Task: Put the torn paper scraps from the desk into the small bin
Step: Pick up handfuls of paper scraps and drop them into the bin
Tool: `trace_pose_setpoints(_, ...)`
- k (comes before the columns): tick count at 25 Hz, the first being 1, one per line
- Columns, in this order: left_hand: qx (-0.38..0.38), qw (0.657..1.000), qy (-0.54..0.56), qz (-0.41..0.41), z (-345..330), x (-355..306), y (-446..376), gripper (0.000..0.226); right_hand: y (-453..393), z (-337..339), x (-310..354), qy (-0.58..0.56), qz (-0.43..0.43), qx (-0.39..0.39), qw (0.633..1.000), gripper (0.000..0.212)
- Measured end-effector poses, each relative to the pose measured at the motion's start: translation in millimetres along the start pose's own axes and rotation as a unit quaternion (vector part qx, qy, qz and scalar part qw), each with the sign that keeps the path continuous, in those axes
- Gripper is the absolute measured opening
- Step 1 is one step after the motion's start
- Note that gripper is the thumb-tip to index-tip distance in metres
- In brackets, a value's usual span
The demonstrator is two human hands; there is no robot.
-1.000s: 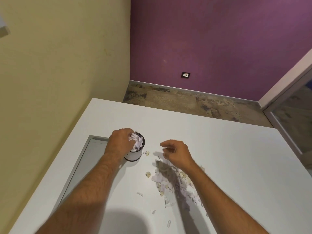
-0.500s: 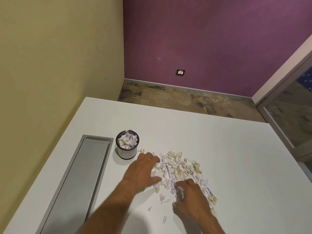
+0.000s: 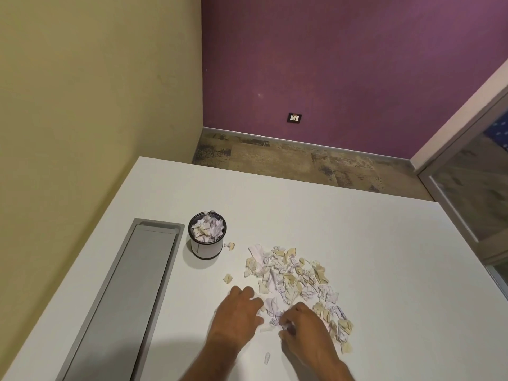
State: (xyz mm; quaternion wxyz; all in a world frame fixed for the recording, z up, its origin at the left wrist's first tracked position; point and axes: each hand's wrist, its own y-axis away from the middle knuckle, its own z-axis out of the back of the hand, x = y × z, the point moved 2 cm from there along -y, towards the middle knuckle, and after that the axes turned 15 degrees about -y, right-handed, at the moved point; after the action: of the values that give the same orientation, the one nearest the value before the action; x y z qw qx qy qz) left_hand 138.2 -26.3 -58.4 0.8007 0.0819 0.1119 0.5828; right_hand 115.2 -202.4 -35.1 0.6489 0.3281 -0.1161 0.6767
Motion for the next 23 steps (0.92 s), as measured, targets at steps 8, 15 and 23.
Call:
trace_pose_setpoints(8, -0.044, 0.989, 0.134, 0.049, -7, 9, 14, 0.041, -2, 2, 1, -0.061, -0.054, -0.028, 0.996, 0.012)
trace_pose_setpoints(15, -0.076, 0.939, 0.297, 0.156, -1, 22, 30, 0.037, -21, 40, 40, -0.371, -0.100, -0.058, 0.921, 0.018)
trace_pose_setpoints(23, -0.119, 0.904, 0.364, 0.189, 21, 43, 33, 0.031, -119, 69, 174, -0.386, 0.046, -0.033, 0.921, 0.010)
